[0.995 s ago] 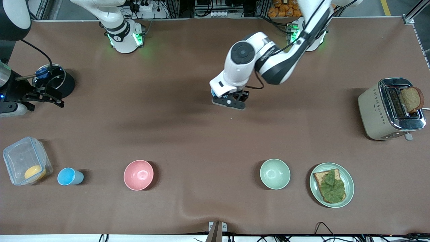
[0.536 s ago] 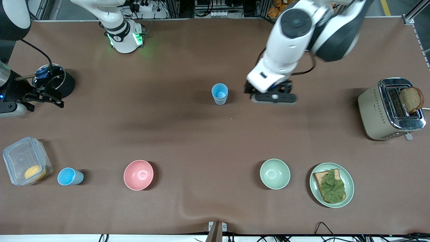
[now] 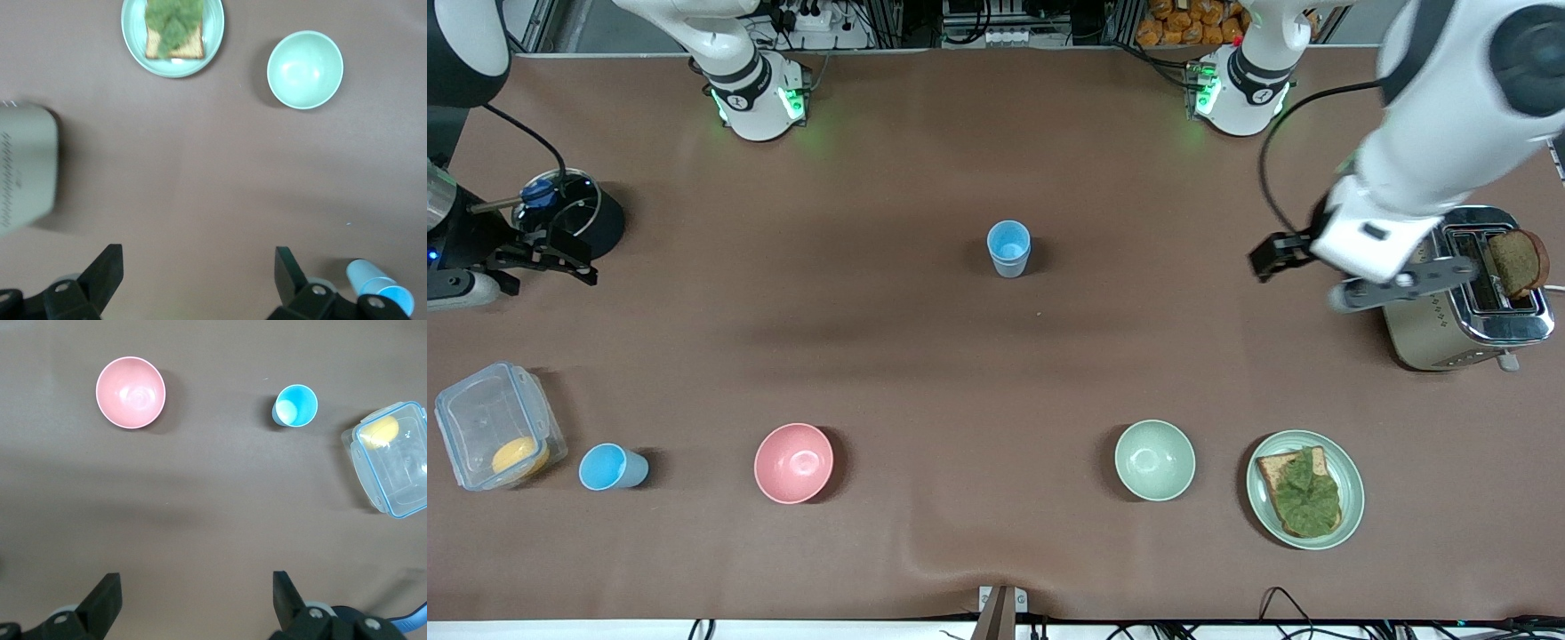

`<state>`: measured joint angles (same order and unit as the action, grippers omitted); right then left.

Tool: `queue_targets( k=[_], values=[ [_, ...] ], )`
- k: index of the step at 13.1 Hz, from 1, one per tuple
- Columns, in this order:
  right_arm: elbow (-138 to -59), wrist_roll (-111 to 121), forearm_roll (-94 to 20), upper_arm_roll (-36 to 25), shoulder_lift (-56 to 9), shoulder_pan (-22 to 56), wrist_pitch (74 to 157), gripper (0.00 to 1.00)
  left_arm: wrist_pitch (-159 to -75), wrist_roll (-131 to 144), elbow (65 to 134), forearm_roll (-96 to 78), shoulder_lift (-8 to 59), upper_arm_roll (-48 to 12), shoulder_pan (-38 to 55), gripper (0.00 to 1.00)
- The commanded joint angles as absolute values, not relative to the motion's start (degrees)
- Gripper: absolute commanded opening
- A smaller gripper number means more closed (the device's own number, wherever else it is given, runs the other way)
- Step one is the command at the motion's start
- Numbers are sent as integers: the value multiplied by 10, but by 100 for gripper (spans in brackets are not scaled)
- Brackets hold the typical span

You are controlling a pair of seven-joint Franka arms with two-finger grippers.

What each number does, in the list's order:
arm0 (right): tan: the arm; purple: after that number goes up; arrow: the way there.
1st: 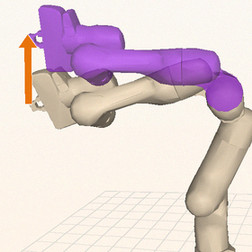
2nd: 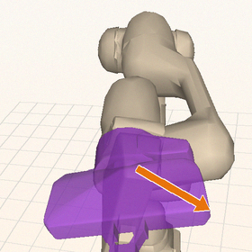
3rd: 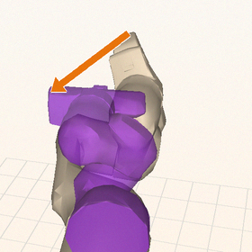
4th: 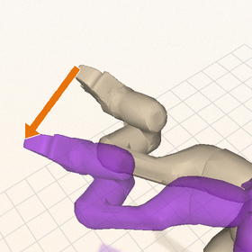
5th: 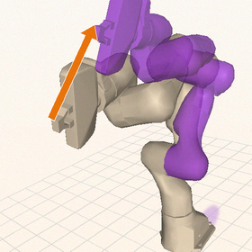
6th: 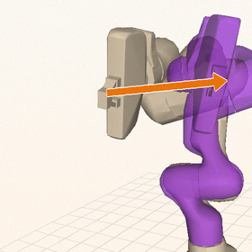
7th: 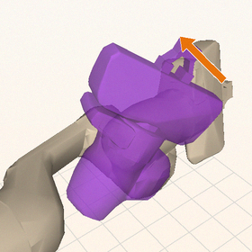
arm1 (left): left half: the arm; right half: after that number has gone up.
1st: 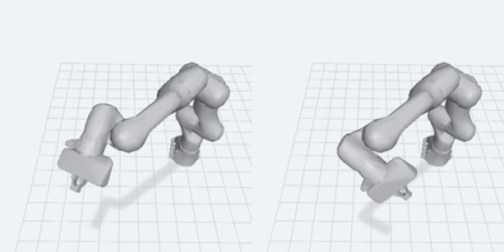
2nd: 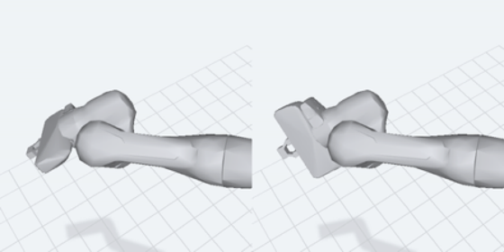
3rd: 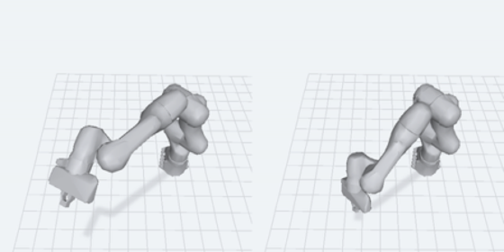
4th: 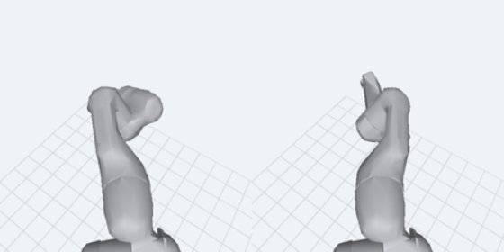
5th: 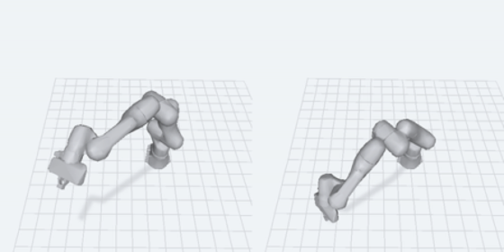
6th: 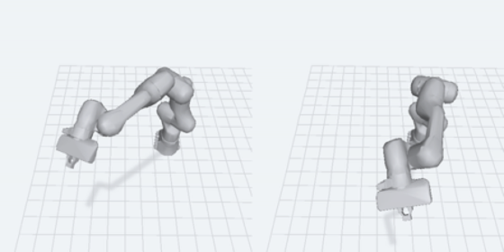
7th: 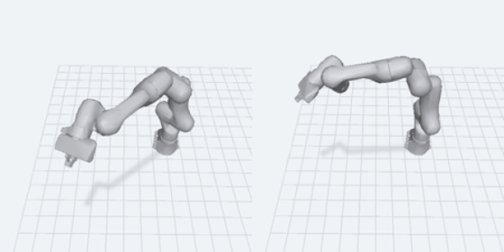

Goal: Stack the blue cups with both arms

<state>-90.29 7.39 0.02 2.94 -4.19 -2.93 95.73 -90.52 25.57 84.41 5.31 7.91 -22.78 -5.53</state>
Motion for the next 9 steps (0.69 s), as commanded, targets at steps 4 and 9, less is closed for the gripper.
queue_targets(
  k=[4, 9],
  values=[
    [-891, 83, -8, 37, -47, -40, 950, 100, -893, 56, 853, 6, 26, -108, -49, 100],
    [-891, 83, -8, 37, -47, -39, 950, 100, -892, 61, 881, 1, 3, -104, -47, 100]
  ],
)
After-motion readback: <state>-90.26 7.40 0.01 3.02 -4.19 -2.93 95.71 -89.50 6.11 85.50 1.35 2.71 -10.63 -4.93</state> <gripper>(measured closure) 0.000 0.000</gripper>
